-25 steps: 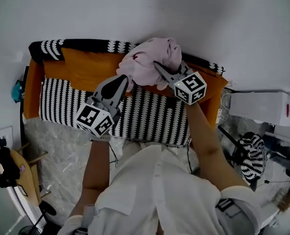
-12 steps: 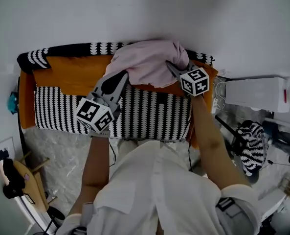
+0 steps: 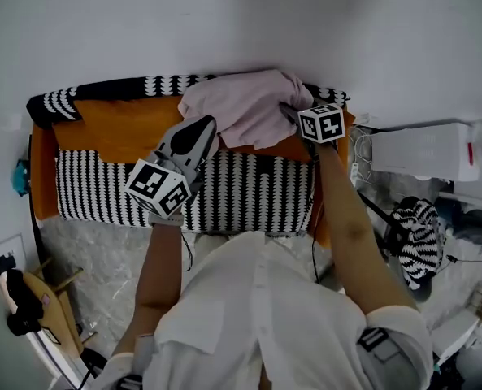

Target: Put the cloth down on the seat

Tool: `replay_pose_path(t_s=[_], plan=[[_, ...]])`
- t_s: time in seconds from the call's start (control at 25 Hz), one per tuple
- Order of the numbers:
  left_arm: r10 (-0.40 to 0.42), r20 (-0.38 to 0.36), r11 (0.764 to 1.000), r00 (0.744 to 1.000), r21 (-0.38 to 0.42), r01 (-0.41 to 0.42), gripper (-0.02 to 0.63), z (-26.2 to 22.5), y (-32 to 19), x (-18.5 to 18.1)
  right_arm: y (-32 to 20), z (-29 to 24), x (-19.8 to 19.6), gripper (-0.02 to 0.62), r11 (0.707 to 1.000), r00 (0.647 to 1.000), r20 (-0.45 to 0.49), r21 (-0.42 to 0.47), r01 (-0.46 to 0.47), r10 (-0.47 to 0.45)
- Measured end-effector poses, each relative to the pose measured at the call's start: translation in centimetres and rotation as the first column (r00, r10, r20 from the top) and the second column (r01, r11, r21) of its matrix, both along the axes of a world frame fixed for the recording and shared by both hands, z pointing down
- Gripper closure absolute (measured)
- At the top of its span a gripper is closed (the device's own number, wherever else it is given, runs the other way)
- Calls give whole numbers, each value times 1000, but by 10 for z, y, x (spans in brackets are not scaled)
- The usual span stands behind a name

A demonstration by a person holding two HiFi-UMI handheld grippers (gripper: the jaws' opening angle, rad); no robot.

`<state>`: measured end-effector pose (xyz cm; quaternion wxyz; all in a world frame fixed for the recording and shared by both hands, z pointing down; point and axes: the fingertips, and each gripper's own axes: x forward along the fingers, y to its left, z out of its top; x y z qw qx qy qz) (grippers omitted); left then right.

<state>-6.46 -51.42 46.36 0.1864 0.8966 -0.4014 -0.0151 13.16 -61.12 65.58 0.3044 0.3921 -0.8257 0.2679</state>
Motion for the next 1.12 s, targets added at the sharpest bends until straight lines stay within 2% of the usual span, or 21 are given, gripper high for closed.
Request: replay_pose_path(t_s=[0.16, 0.4, 0.48, 0.56, 0.76, 0.96, 1.12], plan=[[1, -5, 1000, 1000, 8, -1, 580, -4, 0, 0, 3, -2, 10, 323, 1000, 998, -66, -16, 1, -2], [11, -5, 1000, 1000, 19, -11, 580, -9, 0, -1, 12, -13, 21, 277, 999, 994, -110, -33, 14, -18], [11, -8, 1000, 1000, 23, -11, 580, -12, 1, -2, 13, -22, 27, 248, 1000, 991, -129, -11, 13, -15], [11, -11, 1000, 1000, 28, -11, 580, -14, 3, -2, 13, -38, 33, 247, 999, 992, -127, 42, -1, 7], [9, -19, 999, 1000, 41, -8, 580, -23, 11, -8, 22, -97, 28, 252, 976, 998, -21, 211, -50, 56], [8, -27, 998, 1000, 63, -6, 580, -36, 25, -13, 55, -160, 7, 353, 910, 992, 114, 405, -91, 49], [9, -33, 996, 999, 87, -6, 580, -50, 41, -13, 93, -197, -6, 379, 872, 974, 224, 472, -126, 19]])
